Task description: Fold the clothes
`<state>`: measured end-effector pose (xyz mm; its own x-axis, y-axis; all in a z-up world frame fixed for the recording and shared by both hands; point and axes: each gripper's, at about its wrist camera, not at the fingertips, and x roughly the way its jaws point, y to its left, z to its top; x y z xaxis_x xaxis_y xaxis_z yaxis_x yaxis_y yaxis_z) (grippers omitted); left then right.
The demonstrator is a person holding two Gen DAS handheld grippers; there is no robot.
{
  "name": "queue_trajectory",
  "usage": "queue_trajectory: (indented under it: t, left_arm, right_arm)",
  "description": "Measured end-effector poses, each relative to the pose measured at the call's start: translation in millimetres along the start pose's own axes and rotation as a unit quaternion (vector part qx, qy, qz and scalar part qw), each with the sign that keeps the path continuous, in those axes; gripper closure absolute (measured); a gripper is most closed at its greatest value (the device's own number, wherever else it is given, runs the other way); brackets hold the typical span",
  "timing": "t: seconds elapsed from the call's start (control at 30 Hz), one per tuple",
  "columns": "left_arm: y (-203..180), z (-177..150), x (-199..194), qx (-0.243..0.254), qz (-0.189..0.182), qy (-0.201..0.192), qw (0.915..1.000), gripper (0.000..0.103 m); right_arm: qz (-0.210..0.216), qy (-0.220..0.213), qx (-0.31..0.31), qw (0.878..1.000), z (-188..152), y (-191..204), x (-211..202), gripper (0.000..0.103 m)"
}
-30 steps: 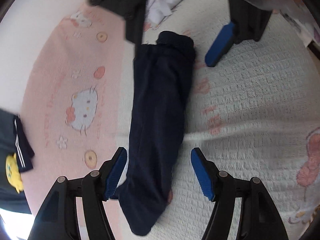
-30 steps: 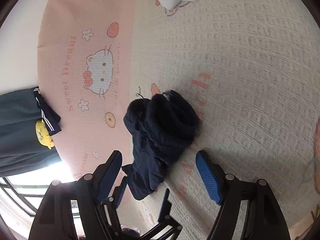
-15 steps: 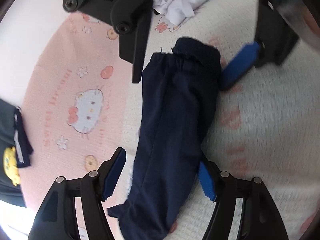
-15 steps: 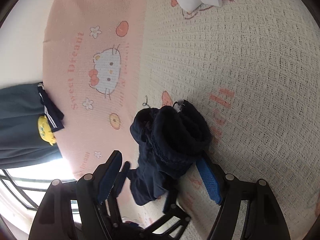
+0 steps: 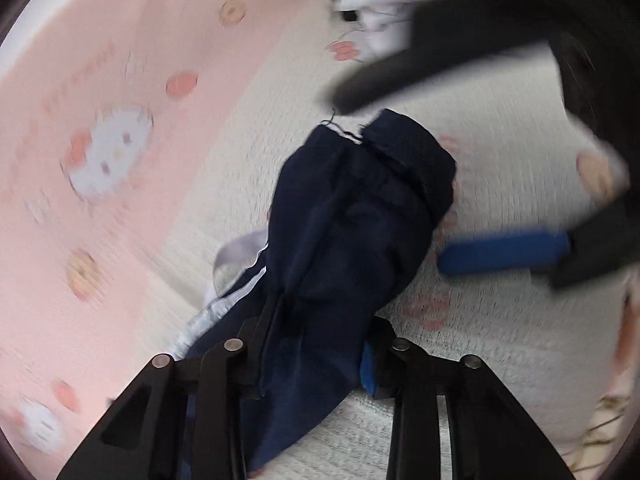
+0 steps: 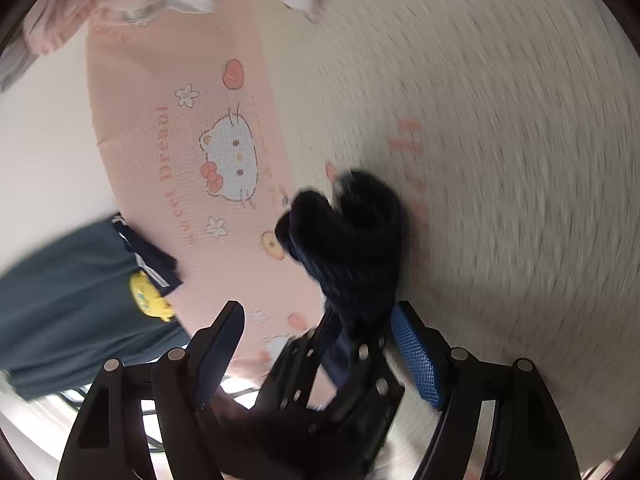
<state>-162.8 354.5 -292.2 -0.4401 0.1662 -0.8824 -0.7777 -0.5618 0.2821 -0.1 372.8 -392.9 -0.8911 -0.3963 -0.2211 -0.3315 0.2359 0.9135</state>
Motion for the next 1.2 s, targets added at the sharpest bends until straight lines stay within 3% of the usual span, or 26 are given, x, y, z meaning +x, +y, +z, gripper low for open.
queue_trajectory:
  t: [0.1, 0.2, 0.4, 0.6, 0.7, 0.77, 0.9, 1.0, 1.13, 1.2]
  left_arm:
    - [10, 0, 0, -0.037, -0.026, 0.001, 0.9990, 0.074]
    - [5, -1, -2, -0.039, -0.016, -0.007, 0.9991, 0.074]
    - [11, -4, -4, -0.069, -0.039, -0.022, 0.9966, 0.074]
    - [17, -6, -6, -0.088, -0.067, -0.037, 0.9932, 0.074]
    - [17, -9, -8, -0.096, -0.073, -0.047, 0.9916, 0.074]
    - [15, -9, -9, -0.098, -0.074, -0.052, 0.9911, 0.073]
    - [10, -7, -12, -0.093, -0.077, -0.053, 0.9913, 0.067]
    - [9, -3, -15, -0.104, -0.099, -0.042, 0.9888, 0.054]
    - [19, 0, -23, -0.159, -0.149, -0.016, 0.9759, 0.050]
    - [29, 0, -29, -0.193, -0.179, -0.010, 0.9647, 0.050]
  right_arm:
    - [-0.020, -0.007, -0.018, 1.000, 3, 7, 2, 0.028]
    - [-0.056, -0.008, -0.060, 0.997, 6, 21, 12, 0.028]
    - [-0.148, -0.014, -0.141, 0.979, 5, 43, 36, 0.028]
    - [-0.173, -0.021, -0.195, 0.965, 7, 53, 48, 0.029]
    - [-0.197, -0.028, -0.222, 0.954, 6, 55, 51, 0.044]
    - [-0.223, -0.034, -0.236, 0.945, 6, 54, 53, 0.072]
    - [-0.212, -0.036, -0.216, 0.952, 12, 49, 46, 0.076]
    - [-0.224, -0.035, -0.243, 0.943, 9, 54, 48, 0.078]
    - [-0.255, -0.038, -0.294, 0.920, 0, 66, 52, 0.078]
    - [-0.260, -0.042, -0.300, 0.917, 0, 70, 50, 0.078]
